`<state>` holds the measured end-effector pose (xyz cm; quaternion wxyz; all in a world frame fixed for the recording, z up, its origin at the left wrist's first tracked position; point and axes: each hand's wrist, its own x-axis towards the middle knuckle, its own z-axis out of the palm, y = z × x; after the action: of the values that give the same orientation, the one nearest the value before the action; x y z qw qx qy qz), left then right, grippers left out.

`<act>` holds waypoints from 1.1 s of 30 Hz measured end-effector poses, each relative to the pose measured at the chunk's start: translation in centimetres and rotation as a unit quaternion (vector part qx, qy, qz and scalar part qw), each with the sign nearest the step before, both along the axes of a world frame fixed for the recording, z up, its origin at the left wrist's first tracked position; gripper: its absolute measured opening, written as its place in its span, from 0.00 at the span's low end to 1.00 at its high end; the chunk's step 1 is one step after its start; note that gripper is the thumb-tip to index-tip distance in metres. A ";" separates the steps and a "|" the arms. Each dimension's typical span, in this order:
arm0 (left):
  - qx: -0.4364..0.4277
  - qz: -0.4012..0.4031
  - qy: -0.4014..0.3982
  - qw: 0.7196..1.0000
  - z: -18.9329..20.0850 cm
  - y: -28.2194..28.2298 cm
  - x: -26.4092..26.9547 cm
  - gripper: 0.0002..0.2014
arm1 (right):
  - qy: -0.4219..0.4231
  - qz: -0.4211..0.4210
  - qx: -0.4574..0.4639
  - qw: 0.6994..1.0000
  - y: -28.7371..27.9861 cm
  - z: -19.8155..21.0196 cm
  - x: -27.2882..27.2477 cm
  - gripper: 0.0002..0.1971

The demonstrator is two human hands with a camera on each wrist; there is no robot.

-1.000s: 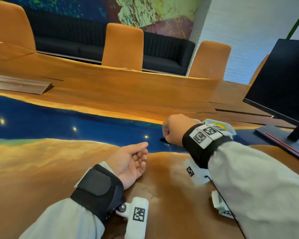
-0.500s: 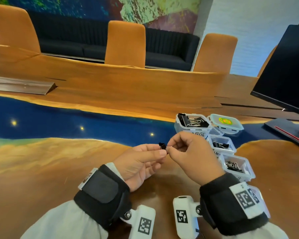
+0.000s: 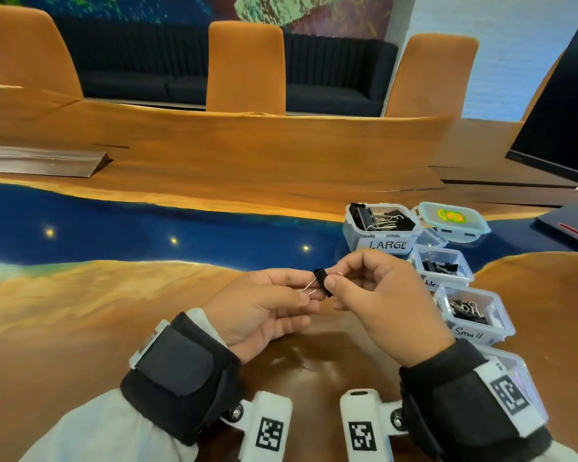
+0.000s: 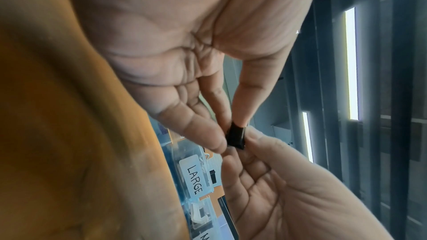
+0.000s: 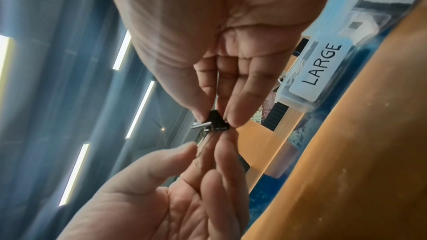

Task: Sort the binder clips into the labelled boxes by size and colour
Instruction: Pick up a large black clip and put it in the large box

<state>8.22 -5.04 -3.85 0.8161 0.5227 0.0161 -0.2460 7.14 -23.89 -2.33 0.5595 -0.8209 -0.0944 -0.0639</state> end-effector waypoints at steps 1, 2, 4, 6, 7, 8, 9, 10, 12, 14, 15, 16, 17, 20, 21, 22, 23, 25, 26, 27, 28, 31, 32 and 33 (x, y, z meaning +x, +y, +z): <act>-0.006 0.004 0.002 1.000 0.0 0.1 0.1 0.14 | 0.008 0.003 0.016 1.000 0.0 0.0 0.0 0.04; -0.011 0.007 0.003 1.000 0.0 0.2 0.2 0.13 | 0.019 0.007 0.039 0.999 -0.1 0.1 -0.1 0.03; -0.017 0.011 0.006 1.000 0.1 0.4 0.2 0.10 | 0.040 0.015 0.089 0.995 -0.1 0.3 -0.2 0.03; -0.020 0.007 0.009 1.000 0.2 0.5 0.1 0.08 | 0.046 0.021 0.111 0.993 0.0 0.5 -0.4 0.03; -0.023 0.008 0.011 1.000 0.3 0.4 0.1 0.08 | 0.045 0.022 0.111 0.993 0.0 0.5 -0.4 0.03; -0.025 0.011 0.013 1.000 0.4 0.4 0.1 0.08 | 0.043 0.020 0.108 0.993 0.0 0.6 -0.5 0.02; -0.028 0.016 0.014 0.999 0.5 0.3 0.0 0.12 | 0.038 0.016 0.104 0.994 0.1 0.6 -0.5 0.02; -0.030 0.021 0.017 0.999 0.6 0.3 0.0 0.16 | 0.031 0.008 0.098 0.995 0.1 0.6 -0.5 0.02; -0.032 0.037 0.025 0.999 0.8 0.2 -0.1 0.22 | 0.007 -0.011 0.070 0.997 0.2 0.4 -0.4 0.03; -0.032 0.043 0.028 0.998 1.0 0.1 -0.2 0.23 | -0.021 -0.024 0.031 0.999 0.4 0.3 -0.5 0.04; -0.031 0.041 0.026 0.998 1.1 0.1 -0.3 0.24 | -0.031 -0.027 0.019 0.999 0.4 0.3 -0.5 0.04; -0.031 0.039 0.024 0.998 1.2 0.1 -0.4 0.25 | -0.038 -0.027 0.010 0.999 0.5 0.3 -0.6 0.04; -0.035 0.038 0.021 0.998 1.2 0.0 -0.5 0.25 | -0.041 -0.026 0.004 0.999 0.6 0.4 -0.8 0.05; -0.047 0.049 0.015 0.998 1.3 0.1 -0.6 0.25 | -0.039 -0.024 -0.014 0.999 0.7 0.7 -1.0 0.06; -0.045 0.051 0.012 0.998 1.3 0.1 -0.7 0.24 | -0.039 -0.026 -0.021 0.999 0.8 0.7 -1.0 0.06; -0.044 0.052 0.008 0.998 1.4 0.1 -0.7 0.23 | -0.039 -0.029 -0.024 0.999 0.8 0.7 -1.0 0.07; -0.043 0.053 0.006 0.998 1.4 0.0 -0.7 0.22 | -0.038 -0.033 -0.026 0.998 0.9 0.7 -1.0 0.07; -0.038 0.053 0.005 0.998 1.5 -0.1 -0.8 0.22 | -0.041 -0.042 -0.031 0.998 1.0 0.6 -1.1 0.07; -0.038 0.055 0.006 0.998 1.5 -0.2 -0.8 0.23 | -0.042 -0.044 -0.037 0.997 1.1 0.6 -1.1 0.07; -0.038 0.059 0.007 0.997 1.5 -0.3 -0.8 0.23 | -0.042 -0.044 -0.041 0.997 1.1 0.6 -1.2 0.06; -0.040 0.064 0.007 0.997 1.5 -0.3 -0.8 0.24 | -0.041 -0.043 -0.045 0.997 1.1 0.6 -1.2 0.06; -0.036 0.062 0.002 0.997 1.4 -0.3 -0.8 0.24 | -0.037 -0.042 -0.056 0.997 1.3 0.4 -1.1 0.07; -0.031 0.055 -0.002 0.998 1.3 -0.2 -0.8 0.25 | -0.038 -0.042 -0.055 0.997 1.3 0.3 -1.1 0.07; -0.024 0.047 -0.008 0.999 1.3 -0.1 -0.8 0.25 | -0.038 -0.040 -0.055 0.997 1.4 0.3 -1.1 0.07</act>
<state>7.37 -5.18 -2.51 0.8391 0.5036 0.0279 -0.2039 6.02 -22.53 -2.03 0.5069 -0.8504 -0.0856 -0.1119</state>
